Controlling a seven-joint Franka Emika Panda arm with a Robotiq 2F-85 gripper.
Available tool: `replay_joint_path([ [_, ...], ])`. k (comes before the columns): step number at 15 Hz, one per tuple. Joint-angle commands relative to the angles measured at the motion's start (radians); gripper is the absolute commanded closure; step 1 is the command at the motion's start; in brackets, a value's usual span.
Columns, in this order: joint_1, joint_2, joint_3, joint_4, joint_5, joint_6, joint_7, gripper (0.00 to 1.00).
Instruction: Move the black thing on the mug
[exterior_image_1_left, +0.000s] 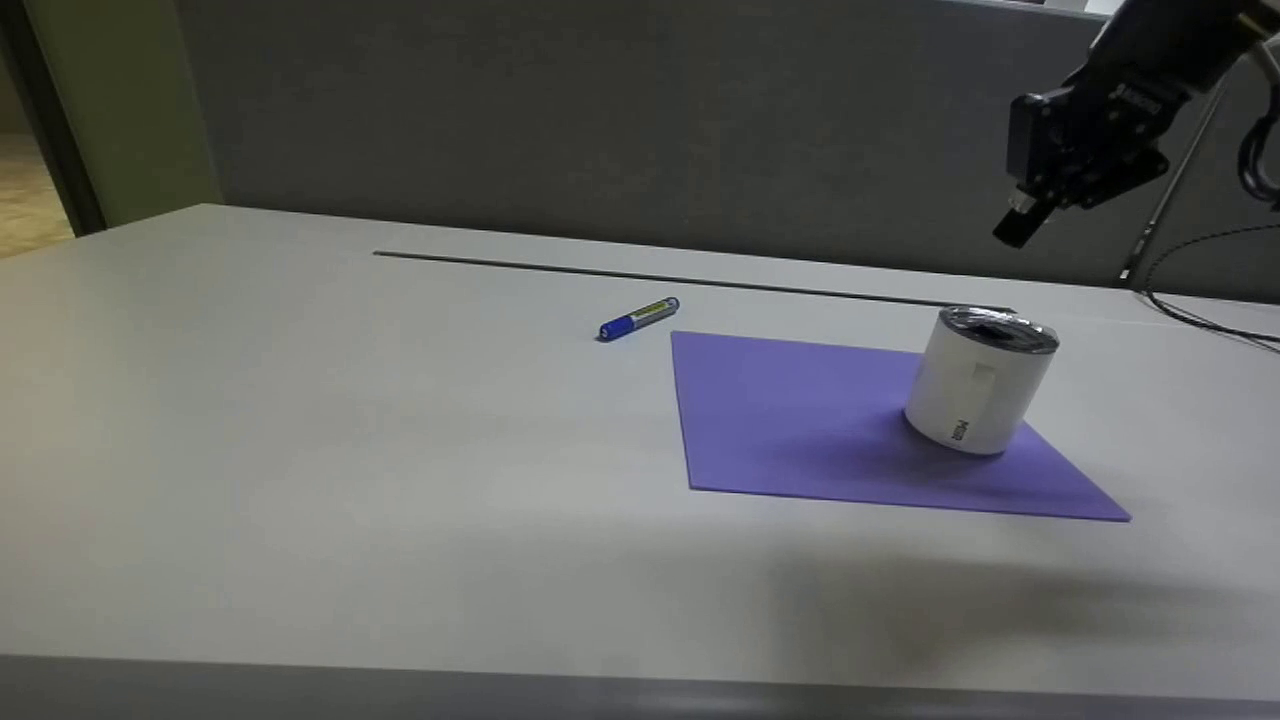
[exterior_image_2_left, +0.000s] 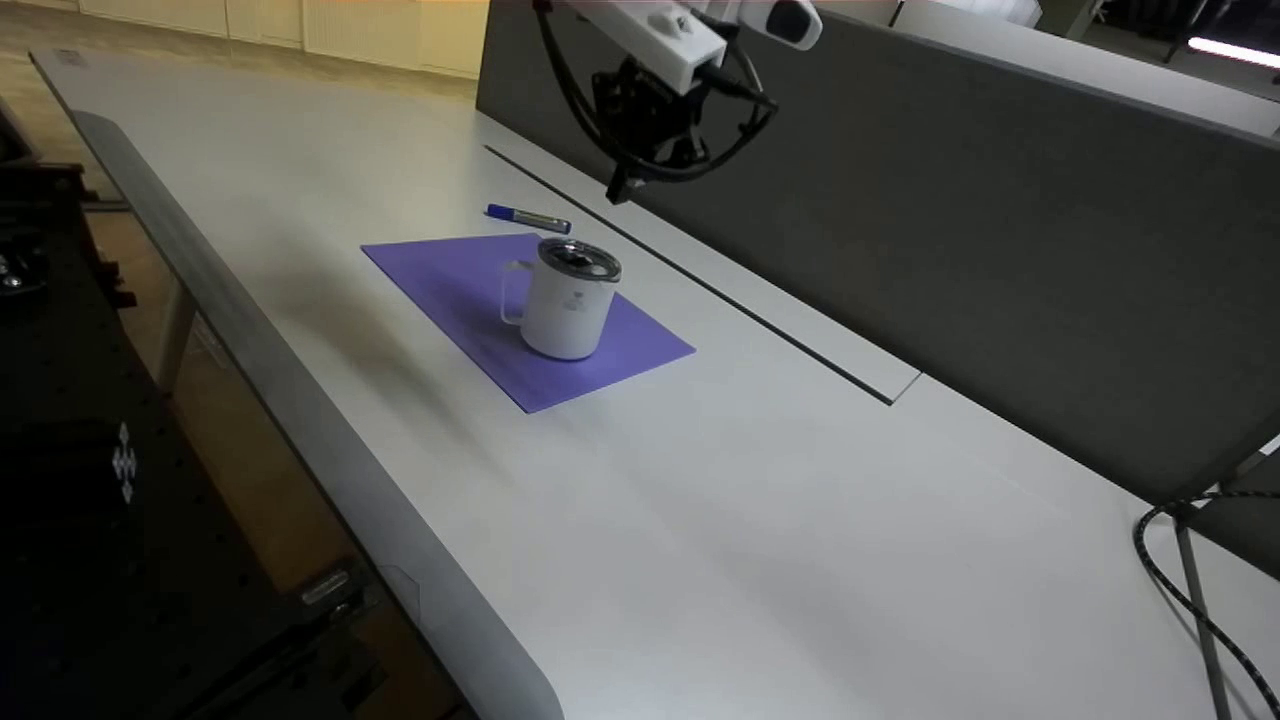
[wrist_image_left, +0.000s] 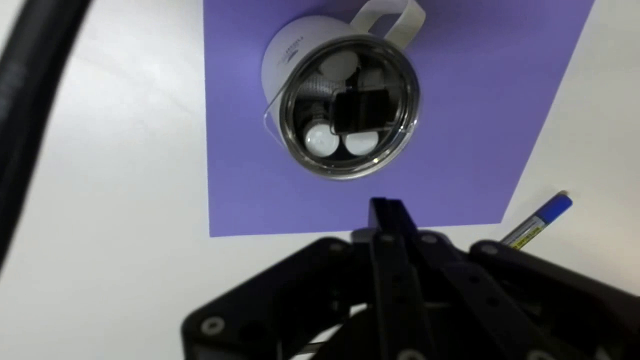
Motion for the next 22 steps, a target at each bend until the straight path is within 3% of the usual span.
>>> replay_joint_path([
  [1, -0.029, -0.042, -0.006, 0.077, -0.19, -0.239, 0.139, 1.0],
  [4, -0.027, -0.061, -0.003, 0.122, -0.284, -0.328, 0.202, 1.0],
  [8, -0.019, -0.085, 0.004, 0.117, -0.319, -0.271, 0.219, 1.0],
  [9, -0.017, -0.087, 0.005, 0.115, -0.336, -0.268, 0.233, 0.74],
  [11, -0.015, -0.086, 0.008, 0.119, -0.359, -0.281, 0.244, 0.68],
  [19, -0.012, -0.09, 0.013, 0.118, -0.397, -0.285, 0.262, 0.12],
  [22, -0.013, -0.091, 0.015, 0.117, -0.394, -0.282, 0.261, 0.0],
])
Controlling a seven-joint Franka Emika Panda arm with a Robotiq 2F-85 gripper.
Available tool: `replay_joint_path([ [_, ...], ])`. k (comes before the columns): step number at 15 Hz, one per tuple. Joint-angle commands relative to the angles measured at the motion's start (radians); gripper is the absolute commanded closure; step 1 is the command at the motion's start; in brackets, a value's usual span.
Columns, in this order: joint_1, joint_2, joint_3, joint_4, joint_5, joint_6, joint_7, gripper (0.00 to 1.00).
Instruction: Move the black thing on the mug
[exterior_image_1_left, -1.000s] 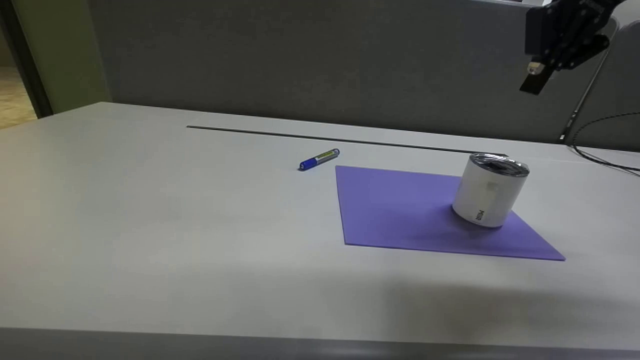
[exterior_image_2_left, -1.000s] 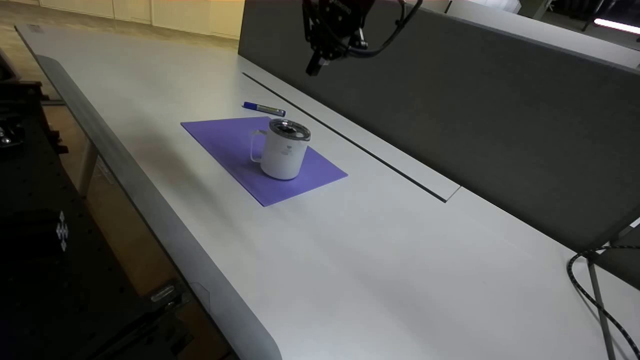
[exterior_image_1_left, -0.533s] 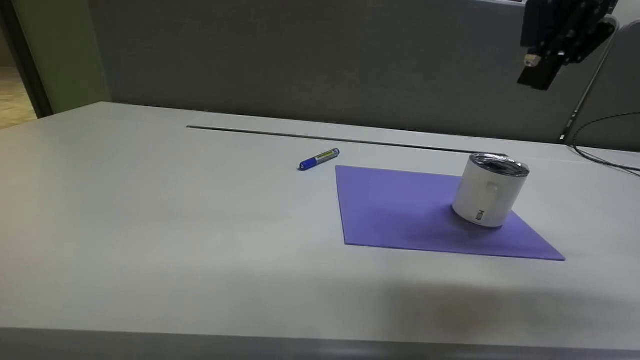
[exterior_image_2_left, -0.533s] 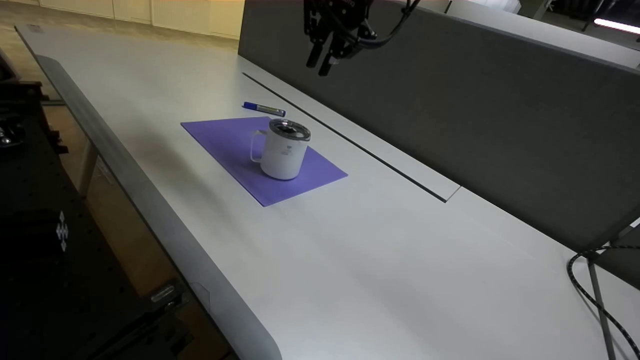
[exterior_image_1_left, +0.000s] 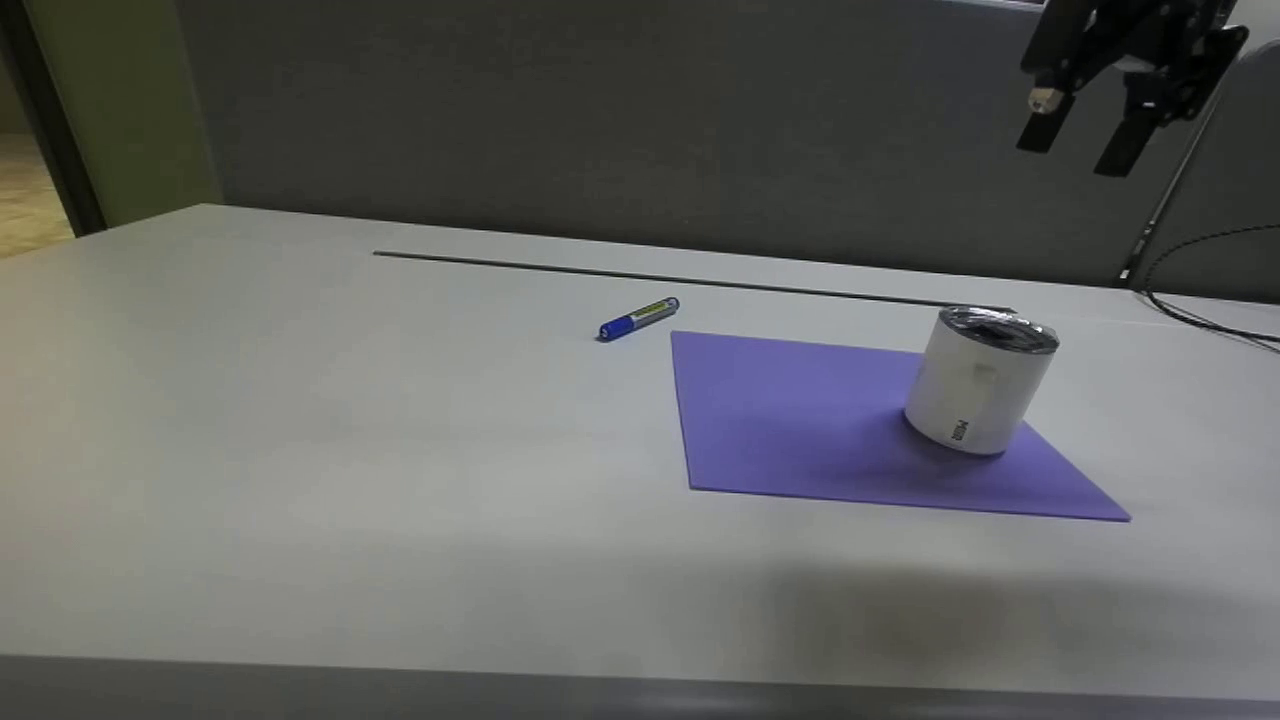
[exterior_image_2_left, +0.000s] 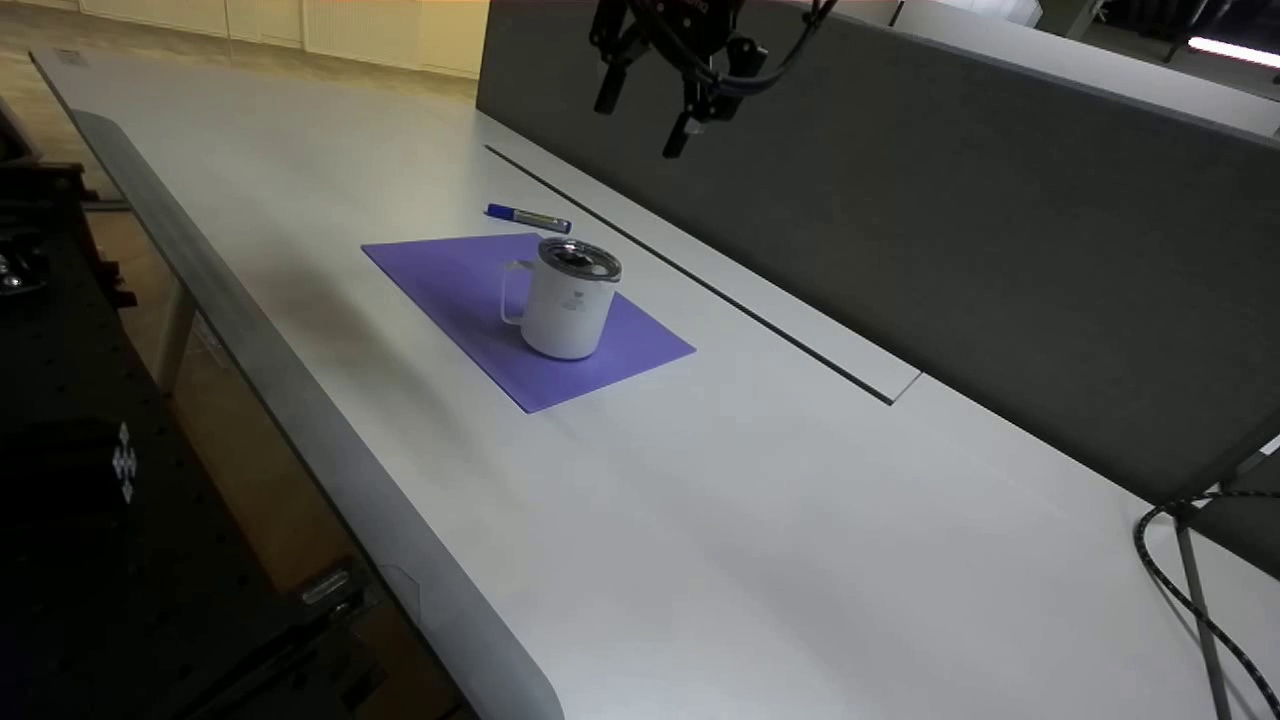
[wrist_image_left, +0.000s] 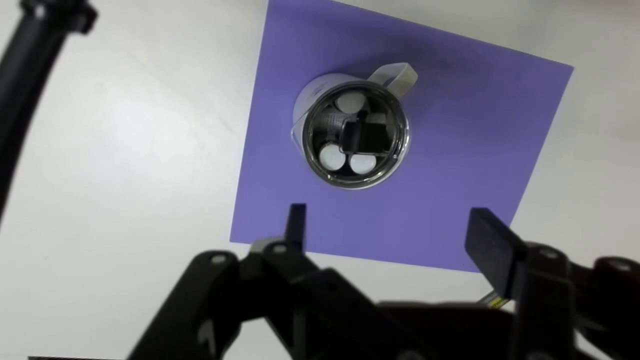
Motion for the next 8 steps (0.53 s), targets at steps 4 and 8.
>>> replay_joint_path([
  [4, 0.003, -0.011, 0.003, 0.006, -0.036, -0.012, 0.051, 0.0],
  [8, -0.001, 0.0, 0.004, 0.0, -0.012, -0.002, 0.005, 0.0],
])
